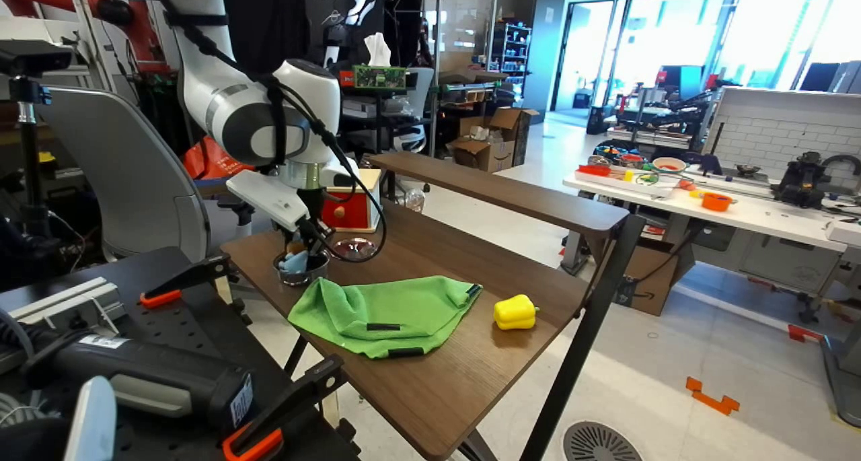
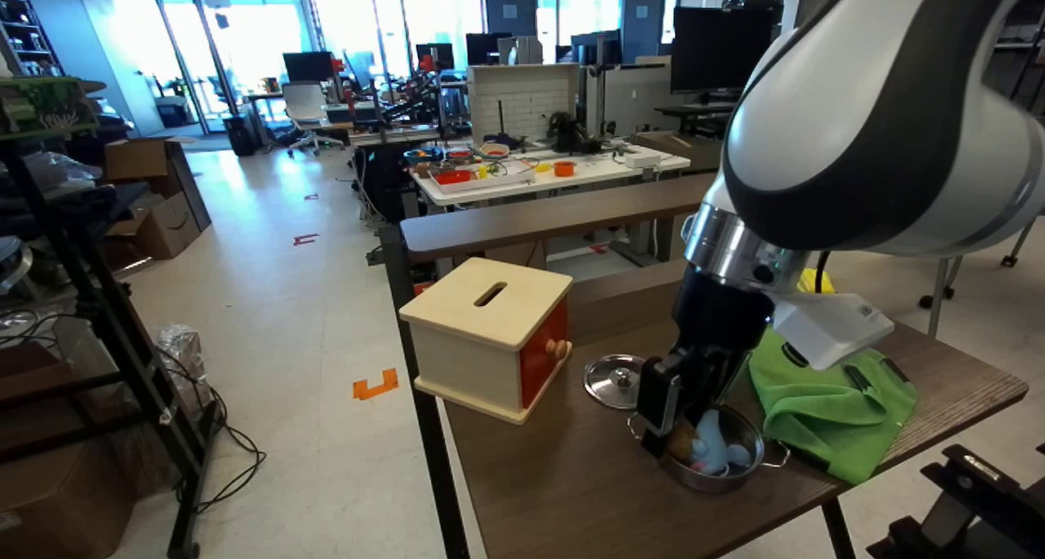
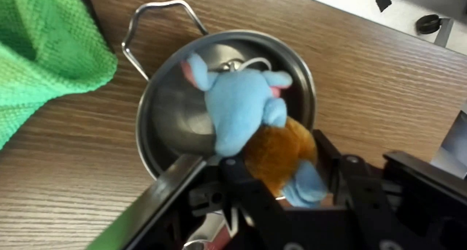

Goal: Pick up the toy from the small silver pot and put it on the table.

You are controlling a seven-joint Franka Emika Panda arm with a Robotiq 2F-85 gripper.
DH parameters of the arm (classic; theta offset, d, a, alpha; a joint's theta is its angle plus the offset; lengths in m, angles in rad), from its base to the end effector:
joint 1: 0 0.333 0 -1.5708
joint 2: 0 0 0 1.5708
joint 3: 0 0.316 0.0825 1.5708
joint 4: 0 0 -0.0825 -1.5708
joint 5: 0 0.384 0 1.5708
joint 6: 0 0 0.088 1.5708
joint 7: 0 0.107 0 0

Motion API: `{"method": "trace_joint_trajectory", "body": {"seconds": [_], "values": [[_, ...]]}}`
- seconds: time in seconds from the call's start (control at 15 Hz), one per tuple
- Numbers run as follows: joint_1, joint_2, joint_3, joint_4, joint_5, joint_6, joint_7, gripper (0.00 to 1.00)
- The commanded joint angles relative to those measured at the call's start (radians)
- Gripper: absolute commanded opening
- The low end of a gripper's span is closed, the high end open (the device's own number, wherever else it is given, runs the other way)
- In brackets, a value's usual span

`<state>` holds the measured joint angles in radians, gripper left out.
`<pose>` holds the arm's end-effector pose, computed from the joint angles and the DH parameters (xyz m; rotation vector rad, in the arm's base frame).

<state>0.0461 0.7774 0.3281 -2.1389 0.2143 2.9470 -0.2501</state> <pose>0.5086 0.1999 0.0588 -2.8305 -0.4538 -0.0419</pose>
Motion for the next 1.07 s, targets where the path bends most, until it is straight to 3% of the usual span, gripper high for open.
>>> {"method": "trace_joint_trajectory", "body": {"seconds": [0.0, 0.13, 0.2, 0.73, 0.8, 0.87, 1.0], "values": [[-0.007, 0.032, 0.008, 0.033, -0.054, 0.023, 0.037, 0.18], [-0.008, 0.033, 0.007, 0.038, -0.063, 0.021, 0.043, 0.04], [-0.005, 0.032, 0.004, 0.041, -0.068, 0.017, 0.049, 0.01], [-0.011, 0.006, -0.003, 0.037, -0.072, -0.031, 0.064, 0.04], [-0.009, 0.006, -0.007, 0.038, -0.073, -0.040, 0.067, 0.40], [-0.003, 0.006, -0.014, 0.039, -0.074, -0.044, 0.071, 0.40], [-0.001, 0.003, -0.018, 0.037, -0.074, -0.057, 0.076, 0.54]]}}
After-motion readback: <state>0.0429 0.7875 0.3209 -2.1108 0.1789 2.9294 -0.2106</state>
